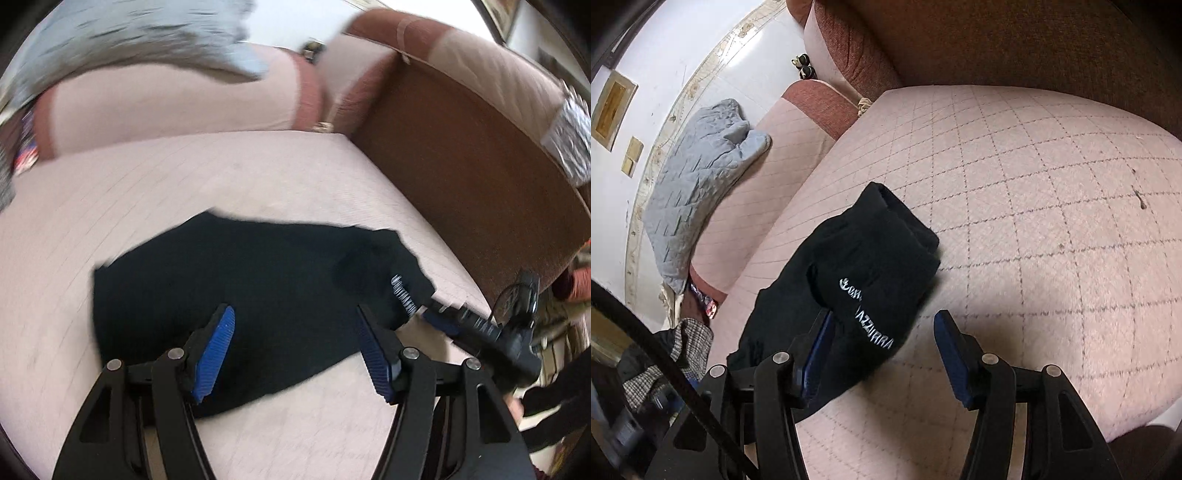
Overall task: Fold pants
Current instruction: 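Grasp the folded pants with the left gripper while the right gripper grasps beside it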
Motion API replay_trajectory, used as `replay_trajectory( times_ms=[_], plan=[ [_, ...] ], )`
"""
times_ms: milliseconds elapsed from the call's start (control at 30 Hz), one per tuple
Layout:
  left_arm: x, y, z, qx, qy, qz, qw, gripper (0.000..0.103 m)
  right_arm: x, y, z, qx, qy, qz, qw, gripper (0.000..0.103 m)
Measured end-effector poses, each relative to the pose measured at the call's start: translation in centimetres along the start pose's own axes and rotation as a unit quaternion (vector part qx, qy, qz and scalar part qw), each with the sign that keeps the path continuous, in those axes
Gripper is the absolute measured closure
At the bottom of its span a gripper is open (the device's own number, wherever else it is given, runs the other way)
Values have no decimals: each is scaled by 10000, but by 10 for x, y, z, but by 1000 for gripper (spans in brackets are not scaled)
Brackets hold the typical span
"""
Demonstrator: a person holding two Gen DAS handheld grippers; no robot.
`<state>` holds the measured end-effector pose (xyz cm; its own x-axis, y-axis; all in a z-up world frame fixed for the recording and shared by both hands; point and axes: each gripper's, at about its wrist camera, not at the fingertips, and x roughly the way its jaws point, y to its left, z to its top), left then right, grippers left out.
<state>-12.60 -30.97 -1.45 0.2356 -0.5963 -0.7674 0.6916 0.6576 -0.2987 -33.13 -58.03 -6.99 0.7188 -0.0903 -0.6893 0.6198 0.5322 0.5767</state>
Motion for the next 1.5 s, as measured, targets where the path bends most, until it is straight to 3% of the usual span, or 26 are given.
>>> replay_trajectory(
  times_ms=[200,467,567,633,700,733,767,800,833,867,1000,1200,1367,1500],
  plan=[
    [79,-60,62,582,456,-300,9968,38,18,-6,5,-31,54,192,9998,42],
    [195,-105,100,909,1243,-579,9864,38,37,-1,7,-102,124,481,9987,37],
    [226,-123,100,1235,1612,-807,9758,38,40,0,7,-147,128,528,9984,36],
    [238,-134,94,1659,1727,-723,9682,29,42,0,7,-178,114,546,9983,36],
    [244,-144,86,2130,1814,-617,9581,26,44,4,6,-271,87,503,9983,37],
    [245,-148,83,2352,1811,-539,9534,28,44,5,6,-305,68,474,9984,45],
    [243,-150,81,2500,1766,-446,9509,35,45,6,6,-340,60,421,9985,66],
    [241,-150,81,2550,1711,-338,9511,58,46,6,6,-321,114,439,9985,79],
    [239,-148,83,2541,1704,-347,9514,83,50,3,6,-187,231,567,9980,83],
    [234,-144,86,2396,1731,-539,9538,88,49,0,6,-97,230,611,9978,84],
    [203,-133,92,2195,1425,-738,9623,91,41,7,6,-190,159,776,9967,86],
    [127,-94,98,1680,870,-968,9772,91,23,52,-11,-922,57,866,9920,87],
    [68,-20,91,989,482,-956,9893,91,28,114,-36,-1733,223,937,9802,87],
    [34,50,76,233,301,-888,9953,91,38,166,-66,-2543,380,882,9624,87]
  ],
)
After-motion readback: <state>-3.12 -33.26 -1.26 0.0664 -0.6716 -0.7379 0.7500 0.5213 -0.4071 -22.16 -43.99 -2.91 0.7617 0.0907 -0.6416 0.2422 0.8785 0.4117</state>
